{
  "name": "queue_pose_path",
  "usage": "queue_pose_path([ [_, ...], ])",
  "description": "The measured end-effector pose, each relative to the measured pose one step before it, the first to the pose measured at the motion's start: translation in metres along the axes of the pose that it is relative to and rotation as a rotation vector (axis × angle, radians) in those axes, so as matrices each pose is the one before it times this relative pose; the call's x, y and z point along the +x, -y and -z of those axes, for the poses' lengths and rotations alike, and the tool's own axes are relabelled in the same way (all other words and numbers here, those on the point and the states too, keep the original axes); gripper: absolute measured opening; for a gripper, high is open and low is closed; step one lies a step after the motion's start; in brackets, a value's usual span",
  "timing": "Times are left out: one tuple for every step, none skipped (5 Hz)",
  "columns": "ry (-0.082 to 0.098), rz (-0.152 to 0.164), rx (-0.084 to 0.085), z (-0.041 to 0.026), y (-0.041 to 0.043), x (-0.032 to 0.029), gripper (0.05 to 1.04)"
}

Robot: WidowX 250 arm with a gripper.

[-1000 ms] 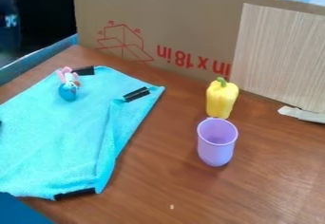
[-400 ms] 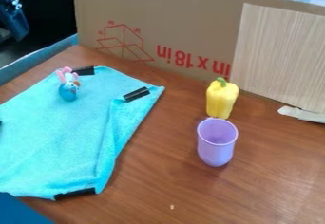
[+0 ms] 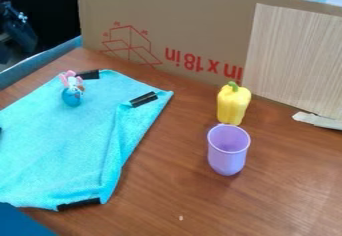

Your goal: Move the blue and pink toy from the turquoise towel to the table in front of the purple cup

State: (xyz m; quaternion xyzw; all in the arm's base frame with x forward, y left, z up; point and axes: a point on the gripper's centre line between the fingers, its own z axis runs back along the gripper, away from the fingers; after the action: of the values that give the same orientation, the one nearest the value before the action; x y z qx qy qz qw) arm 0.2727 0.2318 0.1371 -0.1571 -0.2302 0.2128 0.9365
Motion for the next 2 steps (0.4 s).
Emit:
queue_pose_path([
  [0.0337, -0.0743, 0.035, 0.00853, 0.00813, 0.01141, 0.999],
  [0.0098, -0.0795, 0.0415, 0.01714, 0.00488, 0.01145, 1.0],
])
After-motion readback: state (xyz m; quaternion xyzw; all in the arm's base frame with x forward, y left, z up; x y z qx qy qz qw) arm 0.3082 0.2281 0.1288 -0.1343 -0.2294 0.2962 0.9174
